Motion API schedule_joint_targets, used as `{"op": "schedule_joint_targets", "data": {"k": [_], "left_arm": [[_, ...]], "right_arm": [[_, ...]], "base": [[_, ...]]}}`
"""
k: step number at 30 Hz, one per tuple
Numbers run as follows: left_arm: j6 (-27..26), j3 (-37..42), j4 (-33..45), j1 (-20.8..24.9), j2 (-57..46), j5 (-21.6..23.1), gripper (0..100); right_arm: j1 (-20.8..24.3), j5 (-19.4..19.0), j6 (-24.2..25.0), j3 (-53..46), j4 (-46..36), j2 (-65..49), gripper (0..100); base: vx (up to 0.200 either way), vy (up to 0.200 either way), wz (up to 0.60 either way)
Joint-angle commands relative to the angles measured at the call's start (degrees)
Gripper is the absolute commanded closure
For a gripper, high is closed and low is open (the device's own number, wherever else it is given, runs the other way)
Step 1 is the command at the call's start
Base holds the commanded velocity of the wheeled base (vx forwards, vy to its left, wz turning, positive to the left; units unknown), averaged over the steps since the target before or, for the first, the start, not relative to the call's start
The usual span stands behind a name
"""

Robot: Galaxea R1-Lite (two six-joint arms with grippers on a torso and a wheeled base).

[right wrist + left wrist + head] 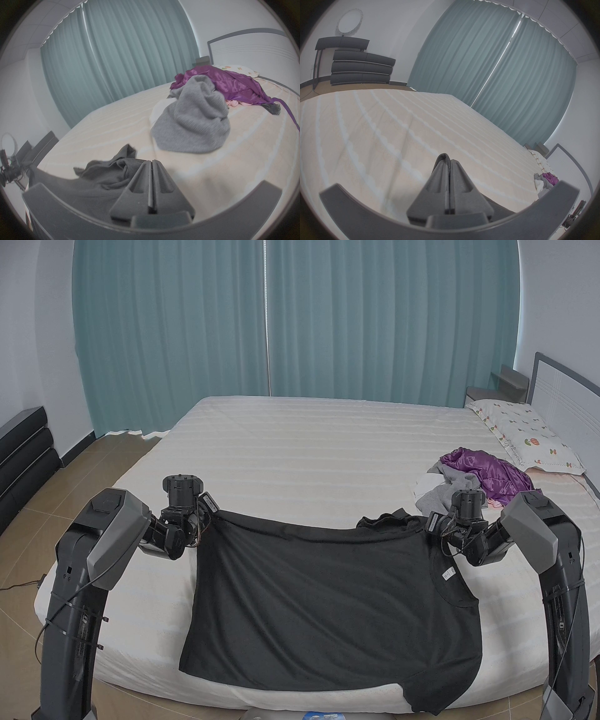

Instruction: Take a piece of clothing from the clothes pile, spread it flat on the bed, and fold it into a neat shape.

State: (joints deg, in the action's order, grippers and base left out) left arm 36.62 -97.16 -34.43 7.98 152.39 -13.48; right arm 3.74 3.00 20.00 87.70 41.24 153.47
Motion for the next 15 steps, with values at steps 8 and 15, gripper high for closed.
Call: {"op": "schedule_joint_targets", "data": {"k": [8,15], "left_arm": [[0.1,-6.4,0.1,-0.1,4.2,-0.1,100],[0.0,-7.7,0.0,-0.1,5.7,-0.1,100]], "right_arm": [[-2.5,4.1,1.6,5.3,0.1,2.7,100],[-3.2,6.2,3.6,9.9,0.2,5.2,100]], "base": [[0.0,0.0,0.0],[0.0,0.0,0.0]]}}
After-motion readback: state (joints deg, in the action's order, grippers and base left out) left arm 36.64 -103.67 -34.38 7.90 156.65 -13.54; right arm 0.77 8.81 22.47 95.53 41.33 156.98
